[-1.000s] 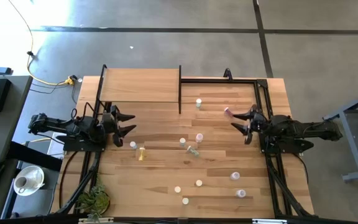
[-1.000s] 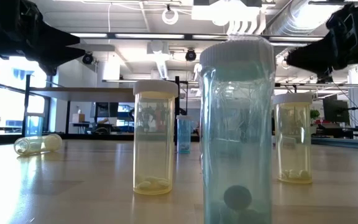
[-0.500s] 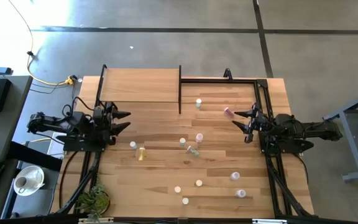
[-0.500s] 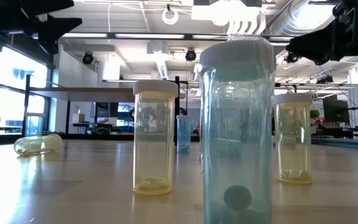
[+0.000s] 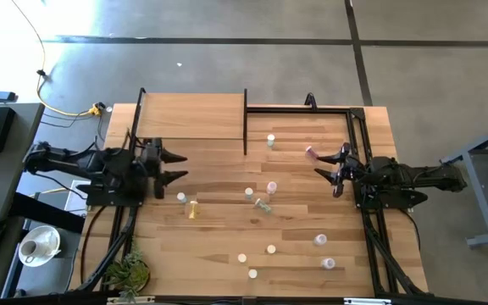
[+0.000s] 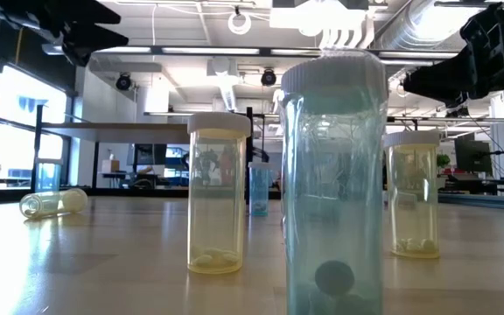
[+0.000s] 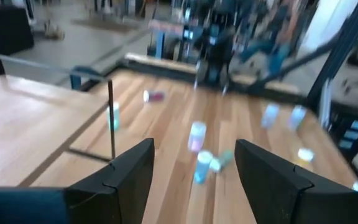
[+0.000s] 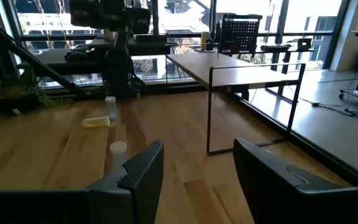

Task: Pick and place medicine bottles onto shelf by color
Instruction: Put the bottom left blue pill bottle on the shelf

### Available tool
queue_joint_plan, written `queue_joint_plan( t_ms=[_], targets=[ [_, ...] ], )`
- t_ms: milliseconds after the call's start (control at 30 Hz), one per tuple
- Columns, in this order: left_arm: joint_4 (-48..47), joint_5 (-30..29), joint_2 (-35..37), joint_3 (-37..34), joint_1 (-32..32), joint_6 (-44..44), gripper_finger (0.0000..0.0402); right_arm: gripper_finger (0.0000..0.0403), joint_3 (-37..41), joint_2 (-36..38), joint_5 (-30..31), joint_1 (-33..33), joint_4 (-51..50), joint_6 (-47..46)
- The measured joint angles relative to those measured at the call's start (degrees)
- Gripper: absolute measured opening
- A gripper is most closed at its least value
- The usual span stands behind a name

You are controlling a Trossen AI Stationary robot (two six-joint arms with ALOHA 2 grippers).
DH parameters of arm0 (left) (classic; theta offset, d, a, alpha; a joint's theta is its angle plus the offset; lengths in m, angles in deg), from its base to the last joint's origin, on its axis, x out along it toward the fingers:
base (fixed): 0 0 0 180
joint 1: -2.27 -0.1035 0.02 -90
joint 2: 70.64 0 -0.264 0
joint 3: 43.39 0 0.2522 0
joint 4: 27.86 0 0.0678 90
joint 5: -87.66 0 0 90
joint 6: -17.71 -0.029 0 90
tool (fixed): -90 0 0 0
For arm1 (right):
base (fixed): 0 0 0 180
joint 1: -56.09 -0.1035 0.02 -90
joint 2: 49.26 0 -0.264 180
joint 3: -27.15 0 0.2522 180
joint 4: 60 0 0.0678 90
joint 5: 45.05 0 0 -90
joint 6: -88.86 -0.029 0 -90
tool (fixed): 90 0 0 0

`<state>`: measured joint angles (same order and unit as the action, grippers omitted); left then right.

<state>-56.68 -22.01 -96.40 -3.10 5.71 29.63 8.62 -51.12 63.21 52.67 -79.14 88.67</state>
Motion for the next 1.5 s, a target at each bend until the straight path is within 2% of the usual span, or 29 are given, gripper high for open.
queue_joint_plan(
  t_ms=[200, 500, 833, 1100, 1233, 1500],
  targets=[
    [-10.1, 3.4, -10.3, 7.1, 0.9, 2.0, 0.0213, 0.0186, 0.0, 0.0, 0.0, 0.0, 0.0, 0.0],
    [-17.4, 5.6, -19.7, 8.0, 7.0, 9.5, 0.0213, 0.0186, 0.0, 0.0, 0.0, 0.0, -2.9, -2.8],
    [-24.4, 4.0, -23.3, 8.0, 12.4, 19.4, 0.0213, 0.0186, 0.0, 0.0, 0.0, 0.0, -3.6, -4.0],
    [-27.2, 3.2, -23.4, 8.0, 14.3, 22.2, 0.0213, 0.0186, 0.0, 0.0, 0.0, 0.0, -3.9, -3.9],
    [-29.5, 1.2, -25.3, 8.0, 15.0, 22.5, 0.0213, 0.0186, 0.0, 0.0, 0.0, 0.0, -3.9, -3.9],
    [-29.3, 1.0, -30.7, 8.0, 15.0, 22.7, 0.0213, 0.0186, 0.0, 0.0, 0.0, 0.0, -4.6, -3.9]
  ],
)
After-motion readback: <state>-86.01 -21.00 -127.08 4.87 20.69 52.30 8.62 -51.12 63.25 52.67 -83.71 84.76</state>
